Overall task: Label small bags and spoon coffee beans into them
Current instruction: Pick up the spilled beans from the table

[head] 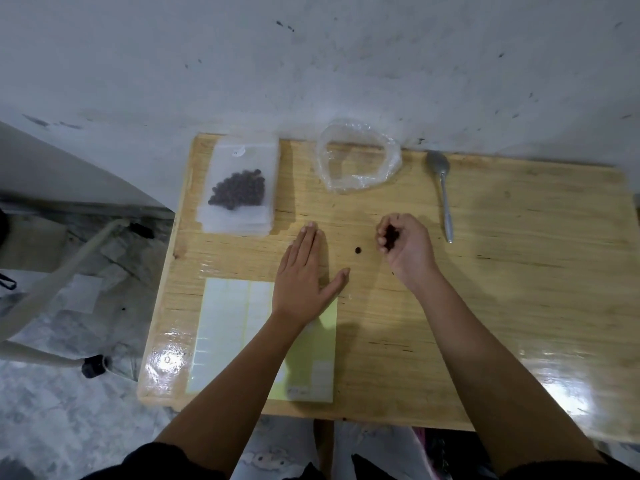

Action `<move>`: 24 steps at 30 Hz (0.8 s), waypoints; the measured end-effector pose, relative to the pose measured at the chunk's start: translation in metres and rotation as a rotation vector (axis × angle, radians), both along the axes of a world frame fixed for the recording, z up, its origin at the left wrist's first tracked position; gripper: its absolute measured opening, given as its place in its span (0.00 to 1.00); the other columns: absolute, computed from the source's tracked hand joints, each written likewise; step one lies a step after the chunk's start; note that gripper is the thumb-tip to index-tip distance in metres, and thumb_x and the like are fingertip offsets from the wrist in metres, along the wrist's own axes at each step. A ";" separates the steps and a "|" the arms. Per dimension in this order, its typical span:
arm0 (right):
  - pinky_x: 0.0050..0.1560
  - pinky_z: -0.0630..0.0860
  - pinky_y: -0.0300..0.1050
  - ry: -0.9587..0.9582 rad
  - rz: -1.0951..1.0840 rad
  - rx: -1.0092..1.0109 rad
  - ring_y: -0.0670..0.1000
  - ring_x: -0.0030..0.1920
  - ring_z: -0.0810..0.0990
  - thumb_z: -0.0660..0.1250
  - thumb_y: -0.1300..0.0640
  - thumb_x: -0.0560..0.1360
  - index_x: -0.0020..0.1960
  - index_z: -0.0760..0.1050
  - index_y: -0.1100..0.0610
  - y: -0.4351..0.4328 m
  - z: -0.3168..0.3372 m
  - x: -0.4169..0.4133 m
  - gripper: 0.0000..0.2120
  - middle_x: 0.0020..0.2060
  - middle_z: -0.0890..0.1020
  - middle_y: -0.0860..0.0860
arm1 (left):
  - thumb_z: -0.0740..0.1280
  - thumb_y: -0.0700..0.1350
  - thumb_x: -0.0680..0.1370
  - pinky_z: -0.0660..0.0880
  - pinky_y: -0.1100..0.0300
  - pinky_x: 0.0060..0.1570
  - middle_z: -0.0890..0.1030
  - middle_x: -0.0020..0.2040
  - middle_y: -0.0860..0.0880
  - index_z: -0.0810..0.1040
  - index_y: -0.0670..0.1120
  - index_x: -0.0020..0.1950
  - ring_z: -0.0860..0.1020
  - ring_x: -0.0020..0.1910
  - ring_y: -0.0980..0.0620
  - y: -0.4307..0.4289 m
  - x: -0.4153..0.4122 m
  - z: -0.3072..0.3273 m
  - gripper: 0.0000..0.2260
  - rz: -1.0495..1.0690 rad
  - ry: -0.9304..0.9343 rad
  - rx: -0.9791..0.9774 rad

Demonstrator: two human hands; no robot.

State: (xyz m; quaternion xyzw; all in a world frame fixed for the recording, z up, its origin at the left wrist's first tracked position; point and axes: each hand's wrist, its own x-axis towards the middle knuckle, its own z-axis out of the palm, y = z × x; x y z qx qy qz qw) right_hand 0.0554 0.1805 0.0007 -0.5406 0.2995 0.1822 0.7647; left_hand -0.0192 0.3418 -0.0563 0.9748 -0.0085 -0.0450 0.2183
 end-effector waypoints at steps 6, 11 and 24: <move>0.33 0.67 0.25 -0.345 0.444 -0.716 0.33 0.28 0.74 0.70 0.56 0.73 0.39 0.82 0.62 -0.005 -0.014 -0.015 0.10 0.26 0.75 0.40 | 0.55 0.65 0.76 0.47 0.58 0.73 0.54 0.77 0.47 0.55 0.42 0.76 0.50 0.76 0.53 0.000 -0.001 -0.002 0.36 0.010 -0.009 -0.001; 0.30 0.64 0.26 -0.420 0.567 -0.798 0.40 0.23 0.67 0.76 0.59 0.67 0.51 0.83 0.57 -0.003 -0.020 -0.018 0.13 0.24 0.65 0.44 | 0.57 0.63 0.76 0.49 0.56 0.74 0.54 0.77 0.47 0.55 0.42 0.76 0.50 0.76 0.53 0.000 -0.001 -0.003 0.36 0.008 -0.020 -0.012; 0.31 0.66 0.28 -0.398 0.740 -0.804 0.42 0.29 0.66 0.66 0.58 0.76 0.45 0.75 0.57 -0.011 -0.019 -0.010 0.02 0.29 0.70 0.45 | 0.57 0.63 0.75 0.54 0.56 0.71 0.60 0.76 0.47 0.62 0.42 0.73 0.57 0.75 0.51 -0.005 0.002 0.000 0.34 0.064 -0.080 -0.080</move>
